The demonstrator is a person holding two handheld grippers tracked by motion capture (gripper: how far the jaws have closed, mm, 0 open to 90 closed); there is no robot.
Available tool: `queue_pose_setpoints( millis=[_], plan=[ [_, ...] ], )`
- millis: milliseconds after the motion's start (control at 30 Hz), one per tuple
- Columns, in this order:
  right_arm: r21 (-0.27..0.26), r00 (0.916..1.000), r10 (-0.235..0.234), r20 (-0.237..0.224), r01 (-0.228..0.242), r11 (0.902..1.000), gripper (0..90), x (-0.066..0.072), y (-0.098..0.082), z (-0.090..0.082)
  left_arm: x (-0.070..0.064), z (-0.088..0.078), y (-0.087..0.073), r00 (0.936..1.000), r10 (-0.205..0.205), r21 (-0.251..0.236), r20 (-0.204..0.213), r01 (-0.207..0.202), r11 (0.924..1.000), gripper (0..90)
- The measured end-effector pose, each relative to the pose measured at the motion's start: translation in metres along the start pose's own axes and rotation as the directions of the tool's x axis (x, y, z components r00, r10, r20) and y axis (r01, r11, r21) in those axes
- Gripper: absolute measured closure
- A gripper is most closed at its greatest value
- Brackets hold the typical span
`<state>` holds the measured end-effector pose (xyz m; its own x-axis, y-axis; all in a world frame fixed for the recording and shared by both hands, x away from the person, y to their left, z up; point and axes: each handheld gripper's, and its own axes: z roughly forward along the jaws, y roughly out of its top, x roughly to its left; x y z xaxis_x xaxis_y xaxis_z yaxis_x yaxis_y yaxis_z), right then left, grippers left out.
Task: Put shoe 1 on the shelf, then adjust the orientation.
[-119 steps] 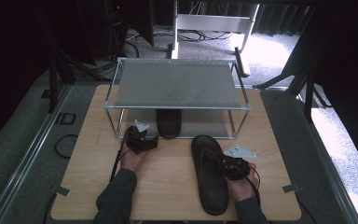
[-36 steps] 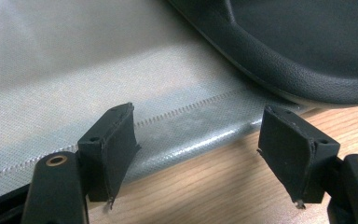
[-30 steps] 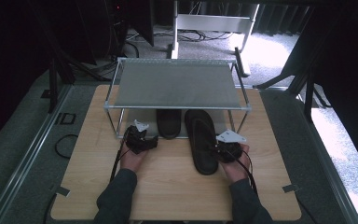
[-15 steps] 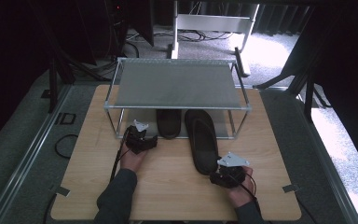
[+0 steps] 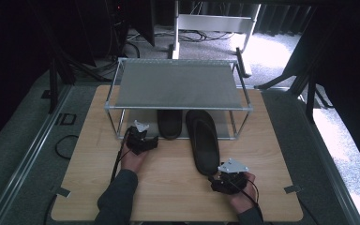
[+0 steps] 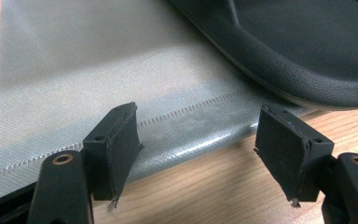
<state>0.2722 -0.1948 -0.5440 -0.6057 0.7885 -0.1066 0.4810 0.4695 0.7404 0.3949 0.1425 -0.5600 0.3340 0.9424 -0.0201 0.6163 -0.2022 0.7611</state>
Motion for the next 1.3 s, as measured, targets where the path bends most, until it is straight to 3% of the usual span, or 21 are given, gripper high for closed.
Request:
queue_pose_setpoints(
  millis=[333,500,600,967,1300],
  plan=[
    [0.011,0.9989,0.029,-0.036,-0.029,0.9995,30.2,-0.004,-0.003,0.005,0.0,0.0,0.0,1.0,0.0,0.001,-0.003,0.0,1.0,31.0],
    [0.033,0.999,0.014,-0.043,-0.013,0.9994,28.2,-0.001,-0.004,0.008,0.0,0.0,0.0,1.0,0.0,0.0,-0.003,0.0,1.0,31.0],
    [0.039,0.9996,-0.008,-0.026,0.009,0.9992,26.8,0.002,-0.004,0.01,0.0,0.0,0.0,1.0,0.0,0.0,-0.003,0.0,1.0,31.0],
    [0.01,1.0,-0.004,-0.001,0.004,0.9999,28.6,-0.002,0.012,0.021,0.0,0.0,0.0,1.0,0.001,0.002,-0.005,-0.001,1.0,31.1],
    [-0.027,0.9993,0.025,0.027,-0.024,0.9993,30.7,-0.01,0.033,0.036,0.0,0.0,0.0,1.0,-0.001,0.0,-0.002,0.001,1.0,31.2]
  ],
)
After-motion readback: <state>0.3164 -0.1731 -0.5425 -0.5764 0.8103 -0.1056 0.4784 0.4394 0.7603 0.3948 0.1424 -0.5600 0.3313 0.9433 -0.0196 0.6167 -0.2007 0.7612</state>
